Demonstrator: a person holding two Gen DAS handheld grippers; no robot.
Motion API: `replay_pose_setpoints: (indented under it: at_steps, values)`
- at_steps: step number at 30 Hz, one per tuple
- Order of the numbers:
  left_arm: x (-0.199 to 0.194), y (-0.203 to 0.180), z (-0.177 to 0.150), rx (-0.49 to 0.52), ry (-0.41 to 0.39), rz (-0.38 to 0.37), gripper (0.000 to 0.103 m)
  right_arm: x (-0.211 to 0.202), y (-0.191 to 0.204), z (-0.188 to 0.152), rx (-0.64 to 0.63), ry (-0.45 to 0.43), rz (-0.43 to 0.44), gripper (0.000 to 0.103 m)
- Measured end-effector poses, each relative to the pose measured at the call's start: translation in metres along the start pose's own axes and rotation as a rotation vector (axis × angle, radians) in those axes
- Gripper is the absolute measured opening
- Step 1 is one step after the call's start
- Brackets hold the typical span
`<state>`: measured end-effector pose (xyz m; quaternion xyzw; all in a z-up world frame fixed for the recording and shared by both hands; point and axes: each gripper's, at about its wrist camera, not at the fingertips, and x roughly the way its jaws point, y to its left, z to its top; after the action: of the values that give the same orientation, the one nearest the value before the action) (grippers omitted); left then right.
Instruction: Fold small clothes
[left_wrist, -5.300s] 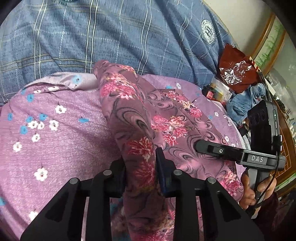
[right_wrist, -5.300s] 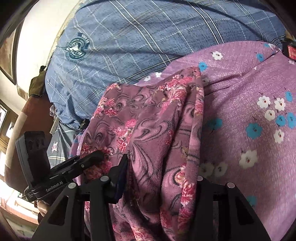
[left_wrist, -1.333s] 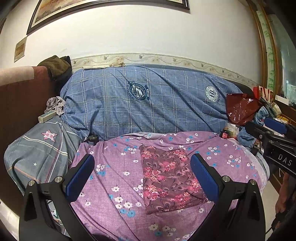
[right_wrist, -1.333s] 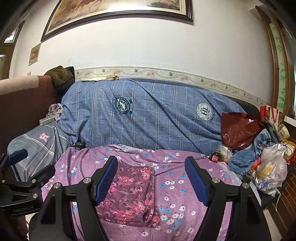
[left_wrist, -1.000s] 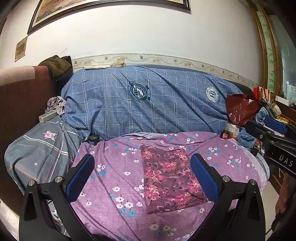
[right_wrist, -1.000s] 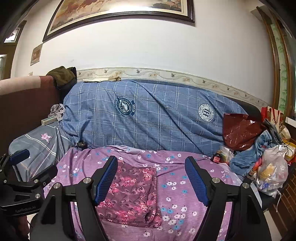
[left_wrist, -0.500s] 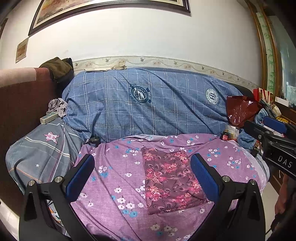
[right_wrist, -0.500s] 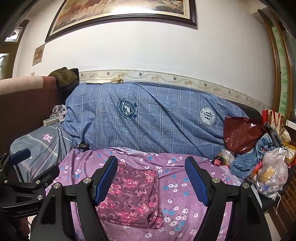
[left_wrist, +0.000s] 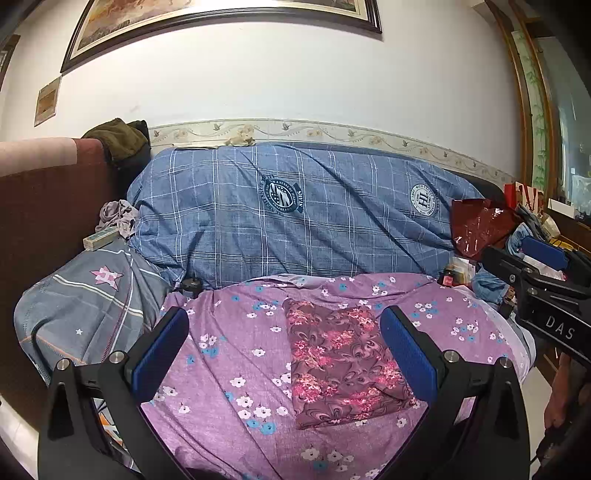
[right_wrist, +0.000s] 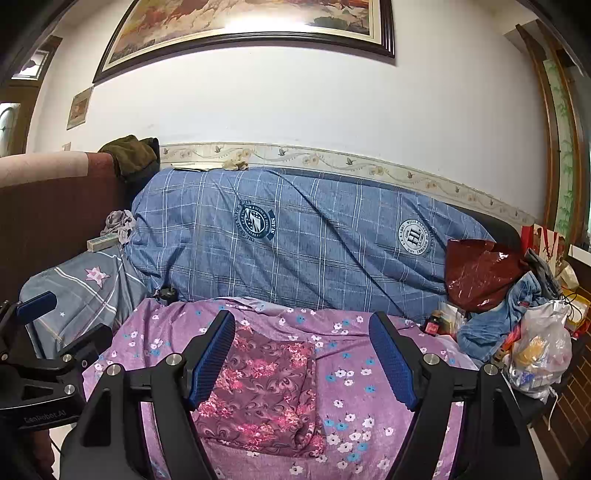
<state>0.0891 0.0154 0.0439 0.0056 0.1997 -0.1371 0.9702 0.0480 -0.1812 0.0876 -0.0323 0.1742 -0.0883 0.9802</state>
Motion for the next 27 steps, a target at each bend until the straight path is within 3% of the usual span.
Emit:
replay_pose_setpoints:
  at_steps: [8,27]
  values:
    - [0.0040,-0.0009,-0.0019,0.007,0.005,0.059,0.103,0.0027,-0.0026,-0.0013,0.004,0.002,-0.005,0.077]
    - [0.0056,-0.0029,-0.0026,0.004,0.009,0.045,0.103,0.0092,-0.0061,-0.0044,0.008,0.008,-0.010,0.077]
